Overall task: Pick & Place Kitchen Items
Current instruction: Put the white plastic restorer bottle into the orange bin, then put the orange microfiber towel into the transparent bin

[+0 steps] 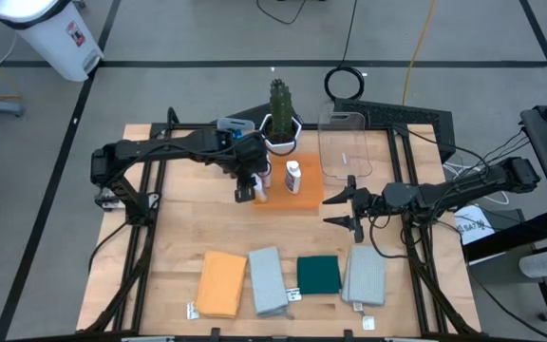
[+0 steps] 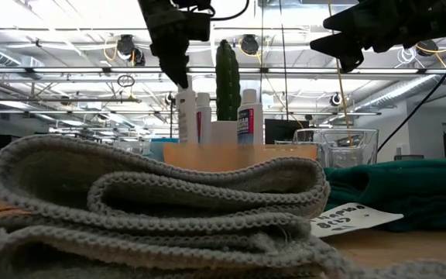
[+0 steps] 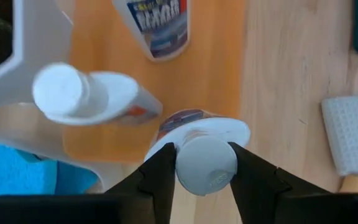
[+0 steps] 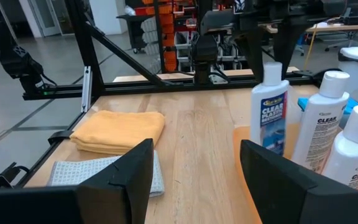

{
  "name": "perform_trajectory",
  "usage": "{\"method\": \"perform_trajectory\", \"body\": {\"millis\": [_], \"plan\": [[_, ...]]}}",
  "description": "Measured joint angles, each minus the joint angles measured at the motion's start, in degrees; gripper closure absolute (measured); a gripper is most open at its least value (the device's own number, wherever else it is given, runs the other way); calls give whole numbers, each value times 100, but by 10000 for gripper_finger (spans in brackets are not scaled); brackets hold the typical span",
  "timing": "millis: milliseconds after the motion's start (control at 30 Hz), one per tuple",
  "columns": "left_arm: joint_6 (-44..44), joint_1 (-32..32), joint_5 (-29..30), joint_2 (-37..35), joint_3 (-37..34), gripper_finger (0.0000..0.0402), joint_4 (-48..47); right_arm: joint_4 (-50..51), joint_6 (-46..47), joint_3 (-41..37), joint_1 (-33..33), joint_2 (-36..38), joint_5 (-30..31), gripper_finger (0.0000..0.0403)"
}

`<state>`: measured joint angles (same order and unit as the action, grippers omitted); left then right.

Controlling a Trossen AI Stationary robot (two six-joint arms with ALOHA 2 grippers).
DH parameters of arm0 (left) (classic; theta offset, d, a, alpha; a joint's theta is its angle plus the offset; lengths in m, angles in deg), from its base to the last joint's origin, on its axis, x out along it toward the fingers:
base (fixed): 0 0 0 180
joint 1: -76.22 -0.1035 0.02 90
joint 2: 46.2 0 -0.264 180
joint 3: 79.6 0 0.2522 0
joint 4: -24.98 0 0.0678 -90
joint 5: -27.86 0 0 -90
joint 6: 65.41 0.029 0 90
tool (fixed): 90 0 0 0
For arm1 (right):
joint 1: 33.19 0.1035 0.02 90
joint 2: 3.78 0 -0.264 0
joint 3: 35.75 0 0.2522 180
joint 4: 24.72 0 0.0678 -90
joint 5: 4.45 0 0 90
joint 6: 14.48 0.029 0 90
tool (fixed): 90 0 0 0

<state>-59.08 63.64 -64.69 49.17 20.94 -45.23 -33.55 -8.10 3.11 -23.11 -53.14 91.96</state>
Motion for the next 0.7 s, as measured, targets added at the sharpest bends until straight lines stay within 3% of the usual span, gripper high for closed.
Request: {"method": "perform_trajectory", "body": {"millis": [267,700], "plan": [[-4,0,4,-28,0,207,9,-2,-1,0,-1,0,-2,193],[-20,0,11,-65,0,200,-18,-2,0,0,-1,0,-2,193]]}}
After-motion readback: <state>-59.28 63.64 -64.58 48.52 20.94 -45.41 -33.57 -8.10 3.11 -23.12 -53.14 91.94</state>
